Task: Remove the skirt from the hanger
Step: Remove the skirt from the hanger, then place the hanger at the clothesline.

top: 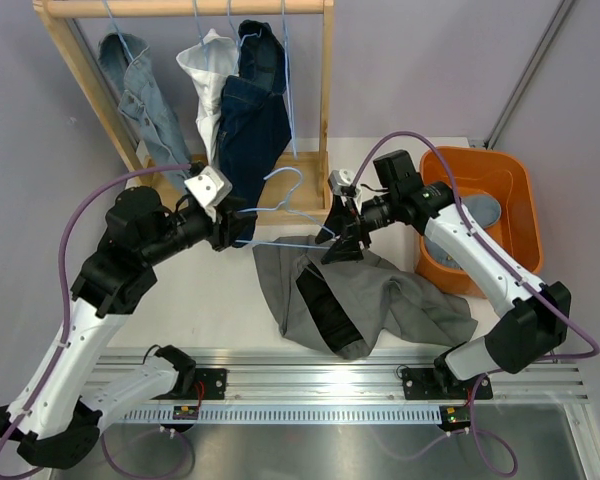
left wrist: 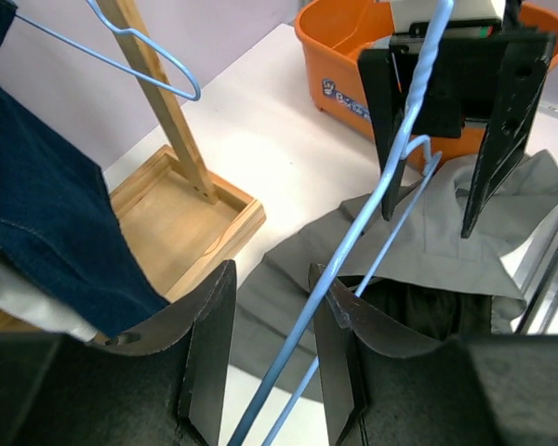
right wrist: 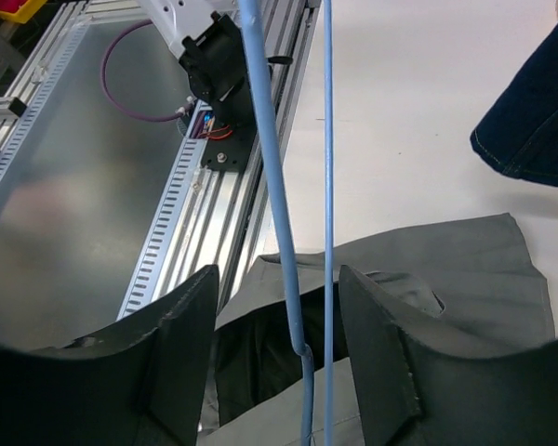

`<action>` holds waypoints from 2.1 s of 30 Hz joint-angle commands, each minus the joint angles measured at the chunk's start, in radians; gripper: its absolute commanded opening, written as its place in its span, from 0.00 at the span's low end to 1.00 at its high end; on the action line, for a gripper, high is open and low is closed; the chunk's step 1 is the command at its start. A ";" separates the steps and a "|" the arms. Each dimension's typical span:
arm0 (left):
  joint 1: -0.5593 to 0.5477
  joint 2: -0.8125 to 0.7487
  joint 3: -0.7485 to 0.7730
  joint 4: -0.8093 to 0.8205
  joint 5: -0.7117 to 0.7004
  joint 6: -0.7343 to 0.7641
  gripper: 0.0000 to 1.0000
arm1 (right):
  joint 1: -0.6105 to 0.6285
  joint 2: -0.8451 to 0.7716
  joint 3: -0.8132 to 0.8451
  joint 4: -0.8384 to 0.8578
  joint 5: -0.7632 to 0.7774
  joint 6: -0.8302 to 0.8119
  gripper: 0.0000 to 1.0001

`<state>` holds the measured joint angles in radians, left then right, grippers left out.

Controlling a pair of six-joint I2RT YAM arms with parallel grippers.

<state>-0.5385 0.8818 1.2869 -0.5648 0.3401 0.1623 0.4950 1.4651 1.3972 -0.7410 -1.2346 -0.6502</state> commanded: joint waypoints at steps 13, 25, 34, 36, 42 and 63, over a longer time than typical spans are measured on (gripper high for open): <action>0.178 -0.003 -0.144 0.334 0.257 -0.210 0.00 | -0.151 -0.112 0.029 -0.245 -0.058 -0.181 0.00; 0.180 0.017 -0.190 0.463 0.261 -0.305 0.66 | -0.164 -0.209 -0.023 -0.199 0.009 -0.082 0.00; 0.180 -0.052 -0.124 0.345 0.091 -0.202 0.91 | -0.403 -0.299 -0.036 -0.562 0.121 -0.342 0.00; 0.180 -0.066 -0.123 0.323 0.037 -0.176 0.98 | -0.456 -0.308 -0.056 -0.636 0.173 -0.380 0.00; 0.180 -0.124 -0.120 0.260 -0.073 -0.103 0.99 | -0.532 -0.382 -0.119 -0.660 0.326 -0.368 0.00; 0.180 -0.216 -0.276 0.249 -0.179 -0.144 0.99 | -0.483 -0.306 0.124 -0.091 0.642 0.385 0.00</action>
<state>-0.3614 0.6910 1.0107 -0.3637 0.1856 0.0250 -0.0261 1.1229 1.4082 -1.0000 -0.6926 -0.4236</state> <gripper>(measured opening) 0.985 0.027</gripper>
